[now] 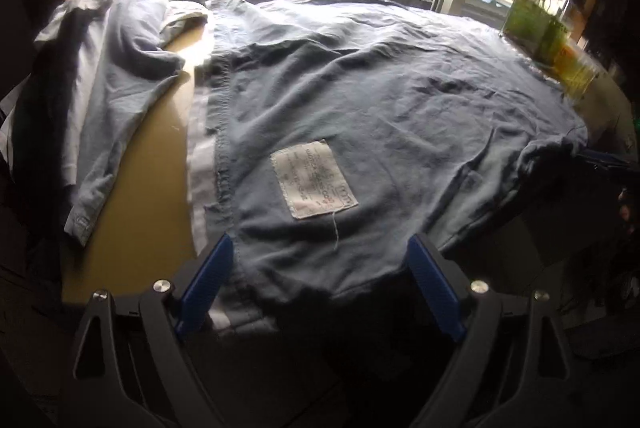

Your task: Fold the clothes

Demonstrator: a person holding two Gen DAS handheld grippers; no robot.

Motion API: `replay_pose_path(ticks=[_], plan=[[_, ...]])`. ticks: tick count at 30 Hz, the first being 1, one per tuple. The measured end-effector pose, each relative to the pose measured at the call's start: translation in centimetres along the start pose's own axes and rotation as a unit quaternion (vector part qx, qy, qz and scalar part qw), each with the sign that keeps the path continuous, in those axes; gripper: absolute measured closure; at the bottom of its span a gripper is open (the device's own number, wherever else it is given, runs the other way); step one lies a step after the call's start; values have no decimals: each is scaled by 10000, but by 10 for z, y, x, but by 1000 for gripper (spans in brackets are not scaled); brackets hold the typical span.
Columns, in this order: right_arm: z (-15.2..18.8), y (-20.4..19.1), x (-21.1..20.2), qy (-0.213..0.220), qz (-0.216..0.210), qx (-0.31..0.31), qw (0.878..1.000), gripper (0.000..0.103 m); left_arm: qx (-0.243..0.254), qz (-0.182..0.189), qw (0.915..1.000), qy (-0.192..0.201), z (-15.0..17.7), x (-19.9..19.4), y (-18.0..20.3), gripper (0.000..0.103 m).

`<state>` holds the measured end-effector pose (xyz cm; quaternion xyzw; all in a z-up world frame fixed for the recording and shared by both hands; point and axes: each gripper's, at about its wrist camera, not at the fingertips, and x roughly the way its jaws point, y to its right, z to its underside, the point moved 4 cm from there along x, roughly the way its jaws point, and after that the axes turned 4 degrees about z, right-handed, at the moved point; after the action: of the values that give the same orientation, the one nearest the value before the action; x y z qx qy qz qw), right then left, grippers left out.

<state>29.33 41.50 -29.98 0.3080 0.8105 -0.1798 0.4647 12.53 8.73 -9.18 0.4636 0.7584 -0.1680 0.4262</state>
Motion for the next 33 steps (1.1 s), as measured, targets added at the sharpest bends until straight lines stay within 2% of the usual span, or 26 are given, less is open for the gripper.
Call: replay_pose_path(ticks=[1,3,5,6,9,11,12,15,18,20,22,23,25,28,33], plan=[[0,-3,5,4,76,-6,10000,13,-116,-75,9998,116,3,-8,-5,15],[5,-6,21,-113,97,4,9999,13,-258,-111,9996,31,14,-12,-16,15],[8,-4,36,-214,130,32,9997,13,-298,-427,9986,-30,28,-12,-28,15],[8,-1,42,-238,181,57,9995,13,-291,-375,9988,-84,33,-11,-29,16],[1,7,60,-224,213,93,9995,13,-482,-250,9985,98,32,-14,-34,15],[-6,10,72,-161,210,159,9995,13,-617,-141,9979,132,30,-15,-31,19],[-10,10,78,-103,197,207,9995,13,-598,-166,9980,110,32,-14,-28,19],[-12,17,84,56,140,304,9994,12,-523,-249,9983,37,35,-11,-20,29],[-12,23,92,54,96,307,9995,13,-448,-331,9984,-36,39,-9,-12,30],[-14,25,103,33,24,413,9991,13,-309,-528,9981,-117,38,-6,-6,32],[-15,27,115,13,-53,536,9985,13,-273,-700,9971,-70,39,-9,-8,52],[-13,31,110,40,-128,619,9980,12,-337,-688,9971,-36,39,-10,-10,54],[-9,37,105,67,-367,728,9967,13,-385,-716,9967,1,38,-13,-15,79],[-11,28,118,2,-531,819,9952,12,-631,-607,9962,-10,35,-15,-19,80],[-24,15,136,18,-828,954,9920,13,-247,-848,9961,-16,30,-10,-5,80]])
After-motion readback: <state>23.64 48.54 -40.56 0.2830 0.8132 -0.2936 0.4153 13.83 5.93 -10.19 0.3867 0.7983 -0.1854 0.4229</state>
